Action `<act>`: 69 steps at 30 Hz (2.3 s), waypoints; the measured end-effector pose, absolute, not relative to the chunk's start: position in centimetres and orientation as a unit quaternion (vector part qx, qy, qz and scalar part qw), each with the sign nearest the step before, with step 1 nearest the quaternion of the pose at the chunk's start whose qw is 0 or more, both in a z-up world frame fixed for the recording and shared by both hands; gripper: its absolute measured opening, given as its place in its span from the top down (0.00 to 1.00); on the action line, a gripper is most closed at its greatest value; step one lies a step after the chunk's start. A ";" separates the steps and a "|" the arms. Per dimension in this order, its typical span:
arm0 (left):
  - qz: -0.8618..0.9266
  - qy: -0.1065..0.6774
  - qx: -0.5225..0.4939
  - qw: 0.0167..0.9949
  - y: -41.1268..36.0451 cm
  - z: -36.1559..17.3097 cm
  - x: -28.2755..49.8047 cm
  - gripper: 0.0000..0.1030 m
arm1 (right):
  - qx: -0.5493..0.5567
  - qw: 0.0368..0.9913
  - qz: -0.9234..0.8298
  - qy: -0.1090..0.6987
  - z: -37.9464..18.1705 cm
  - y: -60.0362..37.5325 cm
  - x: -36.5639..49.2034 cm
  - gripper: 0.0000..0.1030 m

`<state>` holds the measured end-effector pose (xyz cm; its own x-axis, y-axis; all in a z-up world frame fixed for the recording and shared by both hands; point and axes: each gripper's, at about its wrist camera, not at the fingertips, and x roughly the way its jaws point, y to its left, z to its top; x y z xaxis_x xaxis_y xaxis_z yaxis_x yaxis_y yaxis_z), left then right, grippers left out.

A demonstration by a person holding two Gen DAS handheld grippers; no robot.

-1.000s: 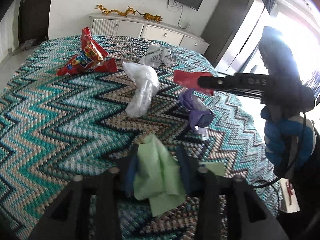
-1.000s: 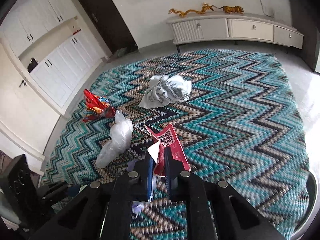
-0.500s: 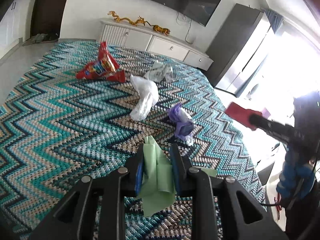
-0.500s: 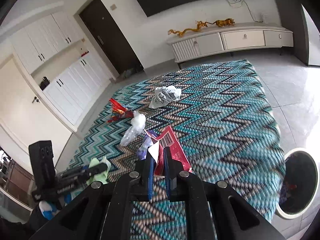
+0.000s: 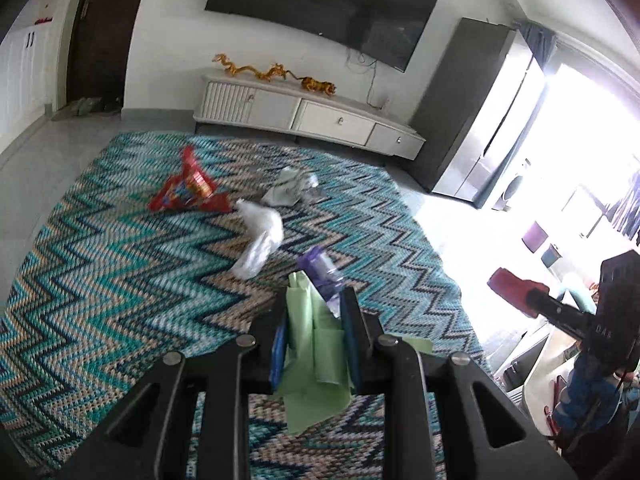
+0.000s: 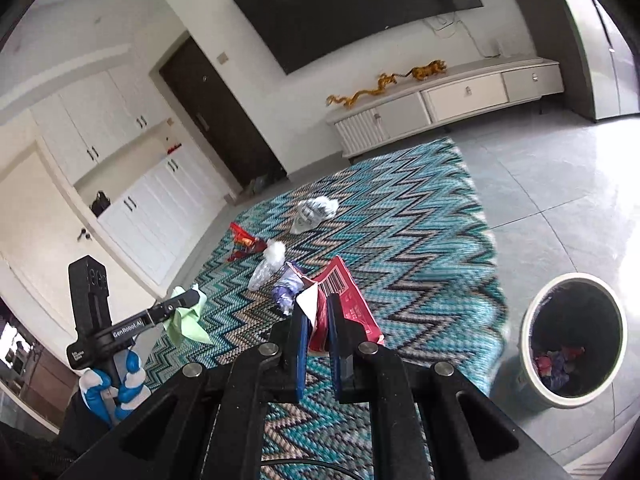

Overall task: Collect trash
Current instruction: 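Carry both items over the trash bin and open the left tool to drop the green paper, then open the right tool over the bin to drop the red wrapper, then swing both back to the rug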

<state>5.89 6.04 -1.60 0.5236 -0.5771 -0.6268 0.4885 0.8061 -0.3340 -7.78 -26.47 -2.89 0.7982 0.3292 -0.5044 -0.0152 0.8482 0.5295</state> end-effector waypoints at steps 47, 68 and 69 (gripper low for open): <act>-0.491 0.478 0.136 0.716 -41.9 -10.0 5.7 0.52 | 0.429 0.816 -0.203 0.329 -19.0 -52.5 -14.7 0.66; -0.462 0.348 0.105 0.809 -29.4 2.2 3.2 0.33 | 0.351 0.880 -0.203 0.248 -5.8 -45.8 -17.6 0.45; -0.461 0.344 0.101 0.812 -28.7 2.6 3.1 0.33 | 0.344 0.884 -0.202 0.243 -5.0 -45.3 -17.8 0.44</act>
<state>3.09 -28.71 2.61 0.3387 -0.6795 -0.6508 0.8179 0.5545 -0.1532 -17.81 -45.28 -4.98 0.8005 -0.1894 -0.5686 0.5237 0.6823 0.5101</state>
